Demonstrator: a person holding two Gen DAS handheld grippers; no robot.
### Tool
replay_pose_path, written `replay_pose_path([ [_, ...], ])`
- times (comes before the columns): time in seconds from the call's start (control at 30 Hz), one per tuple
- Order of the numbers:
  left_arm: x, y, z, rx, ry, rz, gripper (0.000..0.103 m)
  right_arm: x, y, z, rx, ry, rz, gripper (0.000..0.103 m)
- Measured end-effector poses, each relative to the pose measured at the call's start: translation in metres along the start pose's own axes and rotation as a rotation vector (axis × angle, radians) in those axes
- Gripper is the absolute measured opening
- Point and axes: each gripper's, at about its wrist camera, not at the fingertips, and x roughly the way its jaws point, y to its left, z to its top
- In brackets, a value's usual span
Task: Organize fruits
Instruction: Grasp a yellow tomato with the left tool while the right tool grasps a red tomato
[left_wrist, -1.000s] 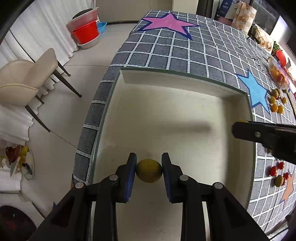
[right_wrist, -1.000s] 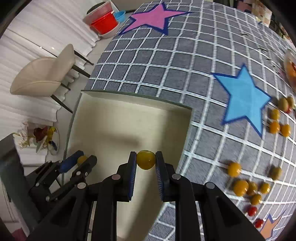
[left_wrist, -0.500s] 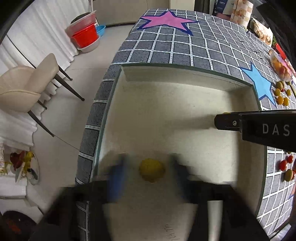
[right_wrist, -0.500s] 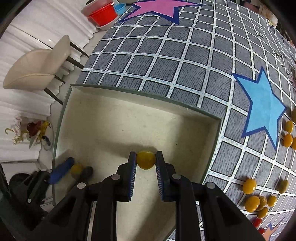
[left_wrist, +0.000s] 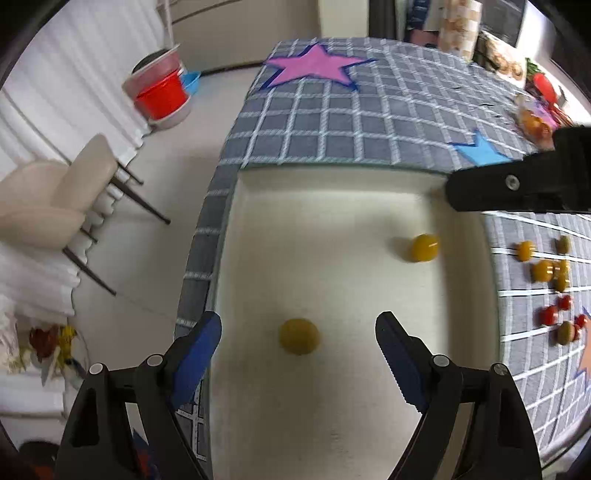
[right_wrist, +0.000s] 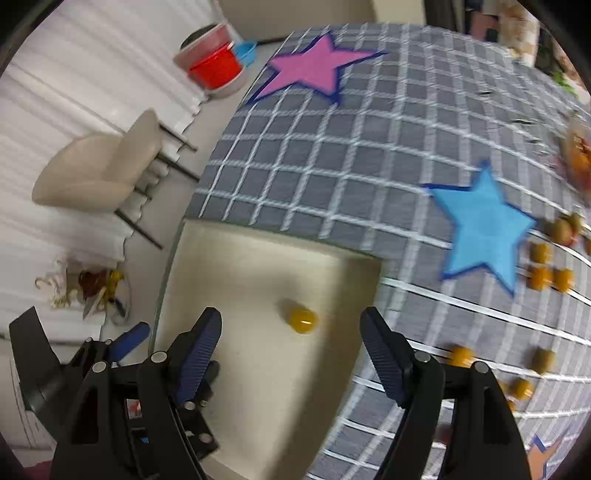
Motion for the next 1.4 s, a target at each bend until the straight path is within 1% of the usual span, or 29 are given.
replay_pose_path([
  [0.17, -0.023, -0.041, 0.015, 0.088, -0.049, -0.061, 0.087, -0.04, -0.056, -0.026, 0.07, -0.029, -0.082, 0.08],
  [0.3, -0.033, -0.09, 0.024, 0.174, -0.071, -0.126, 0.087, -0.063, -0.109, -0.058, 0.155, -0.023, -0.148, 0.08],
  [0.4, -0.034, -0.126, 0.029, 0.225, -0.072, -0.173, 0.087, -0.076, -0.146, -0.086, 0.22, -0.013, -0.202, 0.08],
  [0.5, -0.029, -0.152, 0.026, 0.252, -0.057, -0.214, 0.087, -0.084, -0.18, -0.113, 0.274, 0.005, -0.248, 0.08],
  [0.6, -0.015, -0.177, 0.019, 0.287, -0.022, -0.211, 0.087, -0.087, -0.202, -0.133, 0.301, 0.028, -0.283, 0.08],
  [0.7, -0.003, -0.184, 0.008, 0.316, 0.009, -0.194, 0.087, -0.087, -0.222, -0.153, 0.314, 0.046, -0.302, 0.08],
  [0.83, 0.007, -0.184, -0.002, 0.332, 0.027, -0.16, 0.087, -0.083, -0.234, -0.169, 0.301, 0.065, -0.316, 0.08],
  [0.93, 0.012, -0.184, -0.002, 0.331, 0.028, -0.149, 0.087, -0.082, -0.233, -0.179, 0.276, 0.074, -0.32, 0.08],
  [1.07, 0.019, -0.187, 0.009, 0.33, 0.016, -0.13, 0.087, -0.078, -0.231, -0.191, 0.222, 0.078, -0.336, 0.08],
  [1.13, 0.024, -0.191, 0.017, 0.33, 0.009, -0.123, 0.087, -0.076, -0.229, -0.192, 0.21, 0.074, -0.336, 0.074],
  [1.23, 0.03, -0.195, 0.028, 0.328, 0.004, -0.126, 0.086, -0.073, -0.229, -0.194, 0.201, 0.068, -0.335, 0.071],
  [1.4, 0.037, -0.205, 0.04, 0.344, 0.004, -0.134, 0.086, -0.068, -0.223, -0.195, 0.184, 0.043, -0.335, 0.07],
])
